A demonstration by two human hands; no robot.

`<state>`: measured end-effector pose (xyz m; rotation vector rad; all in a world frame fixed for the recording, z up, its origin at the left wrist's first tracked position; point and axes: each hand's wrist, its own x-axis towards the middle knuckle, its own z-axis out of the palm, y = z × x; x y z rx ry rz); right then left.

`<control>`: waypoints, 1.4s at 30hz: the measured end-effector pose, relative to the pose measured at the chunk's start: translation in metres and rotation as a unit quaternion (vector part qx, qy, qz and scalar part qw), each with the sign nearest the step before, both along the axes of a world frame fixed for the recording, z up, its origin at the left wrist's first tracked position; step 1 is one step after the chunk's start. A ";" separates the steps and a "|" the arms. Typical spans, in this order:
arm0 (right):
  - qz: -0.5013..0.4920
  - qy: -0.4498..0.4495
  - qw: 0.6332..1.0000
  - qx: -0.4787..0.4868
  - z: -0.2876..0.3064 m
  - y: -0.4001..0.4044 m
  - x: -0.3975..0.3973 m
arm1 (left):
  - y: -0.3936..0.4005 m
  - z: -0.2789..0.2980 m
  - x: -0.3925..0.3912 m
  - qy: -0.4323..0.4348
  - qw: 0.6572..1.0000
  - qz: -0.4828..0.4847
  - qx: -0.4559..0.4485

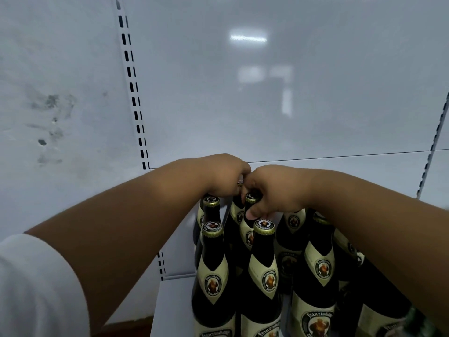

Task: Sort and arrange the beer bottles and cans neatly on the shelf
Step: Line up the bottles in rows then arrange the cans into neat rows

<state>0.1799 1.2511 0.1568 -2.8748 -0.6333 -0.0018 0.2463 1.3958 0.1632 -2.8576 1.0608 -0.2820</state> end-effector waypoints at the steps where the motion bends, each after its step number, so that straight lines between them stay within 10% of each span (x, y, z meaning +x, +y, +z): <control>1: -0.007 0.009 1.000 0.016 0.002 -0.001 -0.002 | 0.001 0.001 -0.001 -0.002 1.000 -0.002 -0.015; 7: -0.061 -0.011 0.993 0.103 0.017 -0.020 -0.028 | 0.007 0.015 -0.033 0.053 0.988 -0.037 -0.142; 11: -0.091 -0.102 0.973 0.188 0.009 -0.027 -0.063 | 0.003 0.009 -0.048 0.122 0.988 -0.056 -0.076; 15: -0.058 -0.099 0.971 0.208 -0.006 -0.017 -0.090 | -0.003 0.003 -0.045 0.002 0.996 -0.079 0.028; 28: -0.068 -0.128 0.978 0.151 -0.028 -0.006 -0.107 | -0.001 0.002 -0.054 -0.010 0.997 -0.072 0.033; 35: -0.097 -0.400 0.873 0.259 -0.108 0.008 -0.122 | 0.015 0.019 -0.090 0.100 0.985 -0.111 -0.084; 42: -0.151 -0.370 0.863 0.310 -0.200 0.028 -0.134 | 0.011 0.012 -0.117 0.086 0.991 -0.102 -0.003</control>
